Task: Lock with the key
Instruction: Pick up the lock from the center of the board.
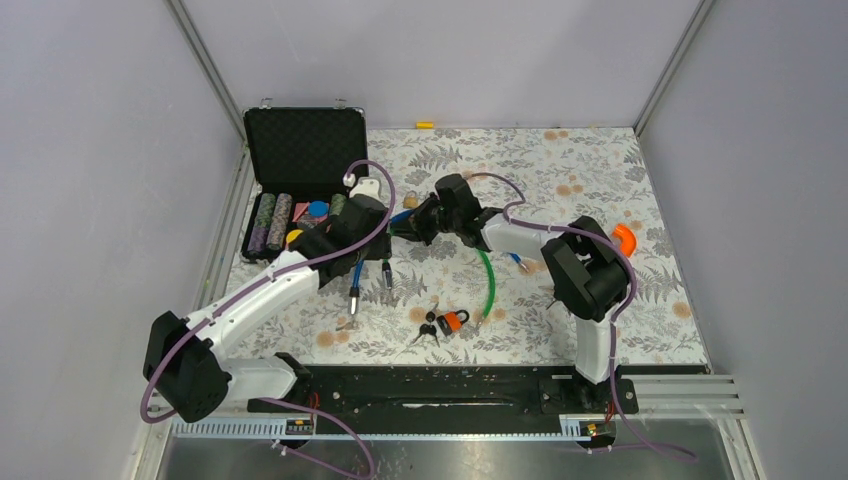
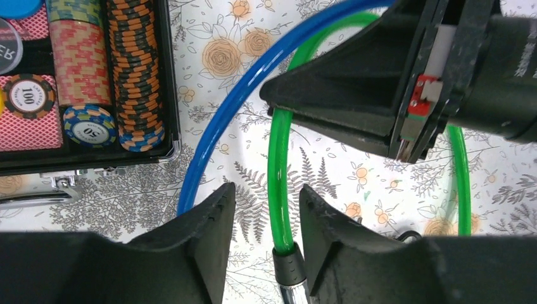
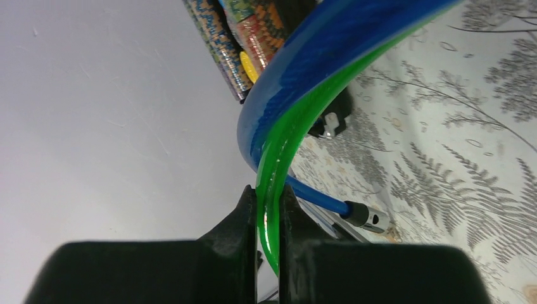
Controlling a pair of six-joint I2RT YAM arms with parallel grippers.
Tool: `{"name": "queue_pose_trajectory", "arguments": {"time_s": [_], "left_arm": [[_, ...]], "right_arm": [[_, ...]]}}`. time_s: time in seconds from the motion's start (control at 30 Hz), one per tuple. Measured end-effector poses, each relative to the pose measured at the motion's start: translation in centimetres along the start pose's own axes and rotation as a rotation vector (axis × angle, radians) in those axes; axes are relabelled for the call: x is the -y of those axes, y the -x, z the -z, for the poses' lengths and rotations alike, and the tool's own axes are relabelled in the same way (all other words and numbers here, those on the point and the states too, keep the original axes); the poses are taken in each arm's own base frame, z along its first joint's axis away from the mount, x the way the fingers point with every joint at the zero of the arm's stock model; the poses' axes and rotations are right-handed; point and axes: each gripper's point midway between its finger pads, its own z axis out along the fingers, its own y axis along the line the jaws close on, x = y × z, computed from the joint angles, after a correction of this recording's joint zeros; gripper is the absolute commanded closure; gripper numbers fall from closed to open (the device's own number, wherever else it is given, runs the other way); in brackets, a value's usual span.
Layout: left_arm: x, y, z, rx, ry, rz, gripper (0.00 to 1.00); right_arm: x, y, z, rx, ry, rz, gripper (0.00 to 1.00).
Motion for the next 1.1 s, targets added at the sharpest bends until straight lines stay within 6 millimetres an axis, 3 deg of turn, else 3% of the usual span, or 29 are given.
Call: {"name": "queue_pose_trajectory", "arguments": {"time_s": [0.13,0.27,0.53,0.63,0.7,0.73,0.83,0.9,0.97,1.1], "left_arm": [[0.3,0.2,-0.1,0.007,-0.014,0.014,0.47],[0.4,-0.3,-0.8,-0.020,-0.016,0.016,0.48],[1.1,-2.7,-2.6,-0.134,-0.042,0.026,0.78],[1.2,-3.5,-3.1,-0.173,-0.045,0.032,0.99],[1.1,-3.8,-3.4,-0.187,-0.044,0.038,1.00],[1.1,-3.8,-3.4,-0.192,-0.047,0.043,1.00],[1.2,-3.7,-3.2,-0.200,-0.053,0.045,1.00],[1.3,-3.6,-3.1,-0.205,-0.056,0.043,1.00],[1.4,-3.5,-3.1,-0.206,-0.066,0.038,1.00],[2.1,-2.7,-2.7,-0.199,-0.096,0.041,1.00]], "right_arm": [[1.5,0.0,0.1,0.000,-0.028,-0.016,1.00],[1.9,-0.1,0.1,0.000,-0.035,-0.028,1.00],[1.4,-0.1,0.3,0.000,-0.017,-0.034,1.00],[1.3,-0.1,0.3,0.000,-0.014,-0.033,1.00],[1.4,0.0,0.3,0.005,-0.015,-0.033,1.00],[1.5,0.0,0.2,0.007,-0.017,-0.034,0.98],[1.5,0.0,0.3,0.006,-0.017,-0.030,0.60],[1.4,0.0,0.4,0.005,-0.015,-0.015,0.41],[1.2,-0.2,0.8,0.004,-0.012,0.012,0.31],[1.2,-0.5,2.8,0.021,-0.006,0.065,0.28]]}}
